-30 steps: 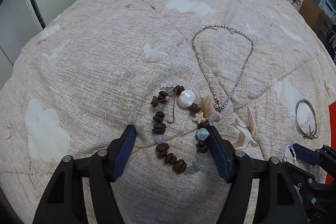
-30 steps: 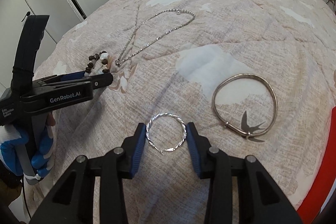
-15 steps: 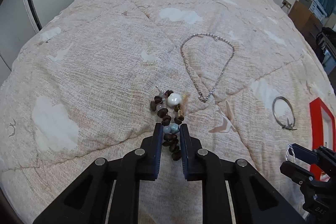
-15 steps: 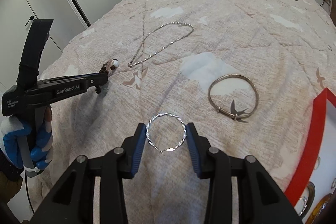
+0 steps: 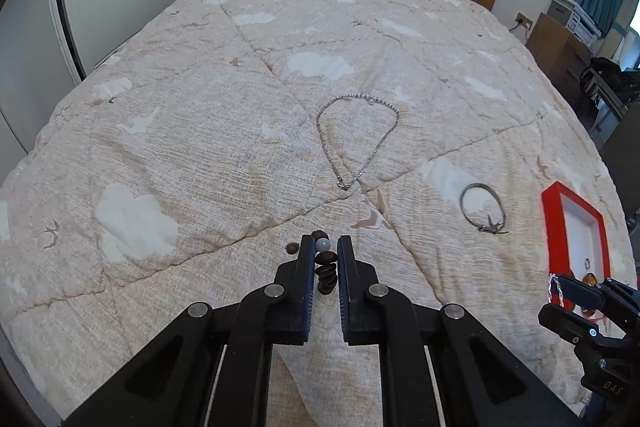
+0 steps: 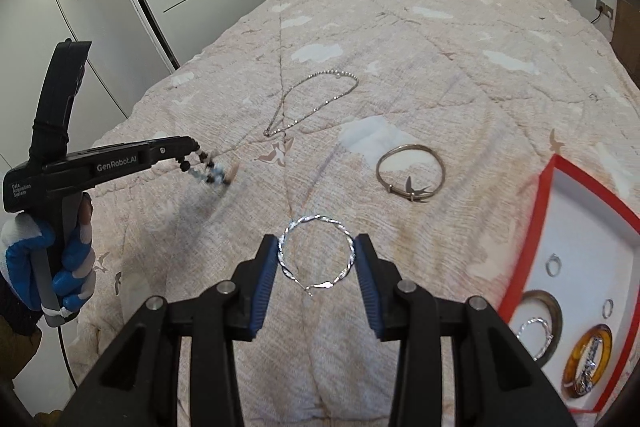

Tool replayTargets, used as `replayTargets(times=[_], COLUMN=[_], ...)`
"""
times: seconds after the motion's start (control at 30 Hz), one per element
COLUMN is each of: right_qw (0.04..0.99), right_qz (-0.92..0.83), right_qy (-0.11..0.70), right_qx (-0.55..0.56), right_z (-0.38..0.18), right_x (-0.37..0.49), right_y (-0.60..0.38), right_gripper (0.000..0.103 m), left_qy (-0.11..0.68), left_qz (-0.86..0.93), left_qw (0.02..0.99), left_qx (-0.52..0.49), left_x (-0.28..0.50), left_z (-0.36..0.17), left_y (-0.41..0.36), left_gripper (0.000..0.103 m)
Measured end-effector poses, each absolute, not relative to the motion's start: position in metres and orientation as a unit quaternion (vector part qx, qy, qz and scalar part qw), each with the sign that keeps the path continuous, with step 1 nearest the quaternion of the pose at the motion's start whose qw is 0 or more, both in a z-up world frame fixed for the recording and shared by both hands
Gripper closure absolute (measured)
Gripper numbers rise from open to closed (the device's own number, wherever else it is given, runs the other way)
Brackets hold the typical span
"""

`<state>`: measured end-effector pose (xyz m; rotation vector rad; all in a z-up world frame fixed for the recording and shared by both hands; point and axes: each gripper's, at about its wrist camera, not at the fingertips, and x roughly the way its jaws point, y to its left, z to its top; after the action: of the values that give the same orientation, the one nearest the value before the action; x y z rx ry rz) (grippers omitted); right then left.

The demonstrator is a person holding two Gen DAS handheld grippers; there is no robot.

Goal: Organize jewelry
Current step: 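Carry bracelet and hoop into the red box and open both tools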

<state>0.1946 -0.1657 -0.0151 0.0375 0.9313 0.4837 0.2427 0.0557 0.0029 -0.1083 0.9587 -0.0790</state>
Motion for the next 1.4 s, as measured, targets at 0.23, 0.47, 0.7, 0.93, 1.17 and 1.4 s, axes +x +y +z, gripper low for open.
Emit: replayTargets(times=[0.23, 0.47, 0.7, 0.93, 1.17, 1.4], right_qw=[0.881, 0.897, 0.909, 0.909, 0.899, 0.889], right_qz=[0.214, 0.181, 0.125, 0.069, 0.044, 0.043], right_qy=[0.422, 0.402, 0.395, 0.405, 0.429, 0.449], right_qx=[0.023, 0.028, 0.045, 0.062, 0.075, 0.081], right_z=[0.01, 0.03, 0.029, 0.007, -0.037, -0.072], right_x=[0.169, 0.144, 0.136, 0.149, 0.184, 0.211], right_y=[-0.189, -0.226, -0.291, -0.371, -0.418, -0.434], right_gripper=[0.066, 0.066, 0.066, 0.066, 0.066, 0.066], left_qy=[0.443, 0.425, 0.427, 0.442, 0.467, 0.494], left_qz=[-0.053, -0.089, -0.157, -0.224, -0.265, -0.266], left_qw=[0.893, 0.9, 0.89, 0.868, 0.843, 0.827], left_qx=[-0.052, -0.037, -0.019, 0.005, 0.027, 0.028], left_x=[0.222, 0.208, 0.21, 0.233, 0.264, 0.292], left_z=[0.037, 0.067, 0.078, 0.062, 0.026, -0.017], left_y=[0.046, 0.003, -0.078, -0.177, -0.258, -0.289], left_gripper=[0.092, 0.092, 0.092, 0.092, 0.092, 0.092])
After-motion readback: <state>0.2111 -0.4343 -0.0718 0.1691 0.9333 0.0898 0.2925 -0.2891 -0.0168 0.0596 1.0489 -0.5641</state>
